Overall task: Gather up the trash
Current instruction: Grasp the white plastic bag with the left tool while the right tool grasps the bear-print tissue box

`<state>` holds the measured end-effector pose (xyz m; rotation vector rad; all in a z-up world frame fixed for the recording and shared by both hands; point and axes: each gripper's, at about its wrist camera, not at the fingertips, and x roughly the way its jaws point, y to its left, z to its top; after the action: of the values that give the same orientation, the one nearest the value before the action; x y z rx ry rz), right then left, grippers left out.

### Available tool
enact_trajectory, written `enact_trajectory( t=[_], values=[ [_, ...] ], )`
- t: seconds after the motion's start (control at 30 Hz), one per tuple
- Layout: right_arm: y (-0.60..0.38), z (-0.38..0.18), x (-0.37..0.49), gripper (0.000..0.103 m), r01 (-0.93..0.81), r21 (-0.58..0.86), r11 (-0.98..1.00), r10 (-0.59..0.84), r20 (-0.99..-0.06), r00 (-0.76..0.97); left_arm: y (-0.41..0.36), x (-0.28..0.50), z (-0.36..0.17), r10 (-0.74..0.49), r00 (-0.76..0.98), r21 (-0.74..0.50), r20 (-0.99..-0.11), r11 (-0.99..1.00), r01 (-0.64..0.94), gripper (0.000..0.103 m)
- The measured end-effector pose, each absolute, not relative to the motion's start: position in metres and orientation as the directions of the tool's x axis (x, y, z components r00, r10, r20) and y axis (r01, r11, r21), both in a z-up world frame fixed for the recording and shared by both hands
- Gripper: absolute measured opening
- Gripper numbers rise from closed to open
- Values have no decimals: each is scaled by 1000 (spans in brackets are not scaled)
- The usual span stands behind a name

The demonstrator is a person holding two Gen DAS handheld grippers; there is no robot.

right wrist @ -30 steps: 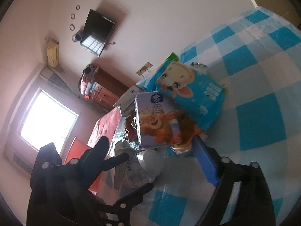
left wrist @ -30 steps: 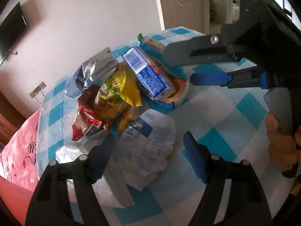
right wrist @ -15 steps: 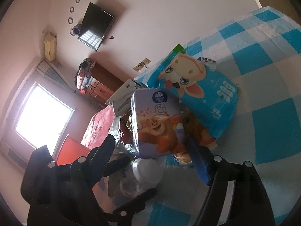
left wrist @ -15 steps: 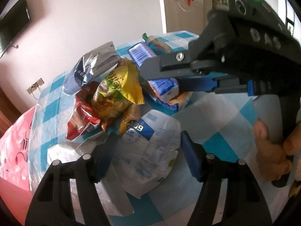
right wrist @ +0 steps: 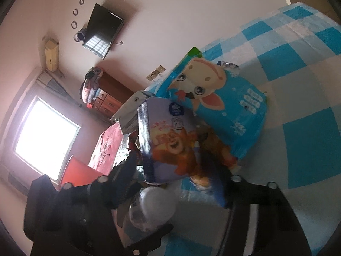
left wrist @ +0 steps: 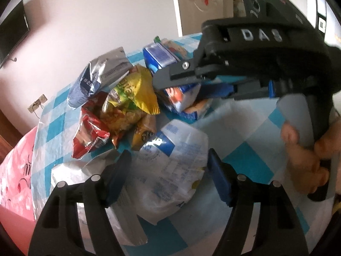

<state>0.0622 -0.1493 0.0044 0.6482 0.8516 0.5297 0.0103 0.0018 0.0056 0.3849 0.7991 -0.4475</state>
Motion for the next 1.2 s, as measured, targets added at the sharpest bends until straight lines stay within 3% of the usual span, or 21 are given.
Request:
enact_trajectory(
  t=[0.27, 0.53, 1.2],
  values=[
    [-154, 6, 54, 47, -166, 685, 709, 631, -512, 583, -3, 3, 1, -221, 632, 169, -743, 851, 497, 72],
    [-150, 8, 33, 45, -211, 679, 703, 640, -474, 604, -7, -9, 4, -224, 648, 136, -728, 879, 456, 72],
    [-177, -3, 9, 45, -181, 811, 556, 719, -361, 594, 44, -46, 47, -377, 702, -106, -604, 911, 397, 71]
  ],
)
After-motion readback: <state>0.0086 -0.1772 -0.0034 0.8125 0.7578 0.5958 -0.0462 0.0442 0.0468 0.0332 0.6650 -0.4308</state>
